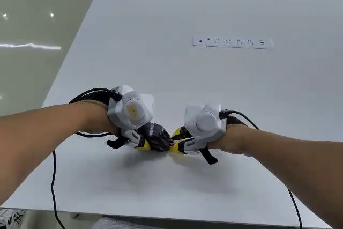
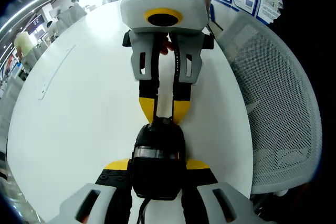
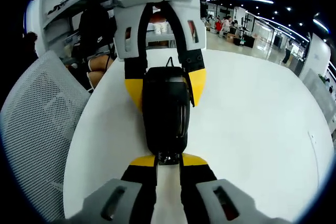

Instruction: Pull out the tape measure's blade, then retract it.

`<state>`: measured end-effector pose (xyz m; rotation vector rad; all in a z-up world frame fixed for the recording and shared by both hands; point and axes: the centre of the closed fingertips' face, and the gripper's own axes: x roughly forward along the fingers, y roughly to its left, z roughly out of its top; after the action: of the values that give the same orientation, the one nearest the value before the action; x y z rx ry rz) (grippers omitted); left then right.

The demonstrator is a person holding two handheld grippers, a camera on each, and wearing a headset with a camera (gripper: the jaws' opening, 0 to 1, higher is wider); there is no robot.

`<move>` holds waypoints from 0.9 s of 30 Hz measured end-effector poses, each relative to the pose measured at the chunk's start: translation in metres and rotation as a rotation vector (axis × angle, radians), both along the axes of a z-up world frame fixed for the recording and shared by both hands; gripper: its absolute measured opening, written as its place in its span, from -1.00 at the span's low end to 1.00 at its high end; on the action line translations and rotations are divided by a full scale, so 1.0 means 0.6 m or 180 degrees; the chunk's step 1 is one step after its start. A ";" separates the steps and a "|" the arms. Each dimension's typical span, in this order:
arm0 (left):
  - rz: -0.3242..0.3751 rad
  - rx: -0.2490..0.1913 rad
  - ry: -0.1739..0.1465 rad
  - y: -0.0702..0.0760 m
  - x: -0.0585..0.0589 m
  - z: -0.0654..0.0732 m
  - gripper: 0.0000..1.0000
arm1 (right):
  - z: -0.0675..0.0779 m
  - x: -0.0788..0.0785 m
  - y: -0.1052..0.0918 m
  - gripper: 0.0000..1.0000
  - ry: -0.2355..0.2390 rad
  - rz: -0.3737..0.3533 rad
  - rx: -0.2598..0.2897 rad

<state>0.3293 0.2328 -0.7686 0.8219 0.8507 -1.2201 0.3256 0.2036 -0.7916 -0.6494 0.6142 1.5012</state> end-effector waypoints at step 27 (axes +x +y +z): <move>0.0029 0.0031 0.0059 0.001 0.003 0.000 -0.35 | -0.002 -0.001 -0.018 -0.62 0.0148 -0.0106 -0.0032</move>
<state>0.3309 0.2335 -0.7688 0.8151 0.8751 -1.2181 0.3249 0.1926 -0.7928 -0.6107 0.6653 1.4865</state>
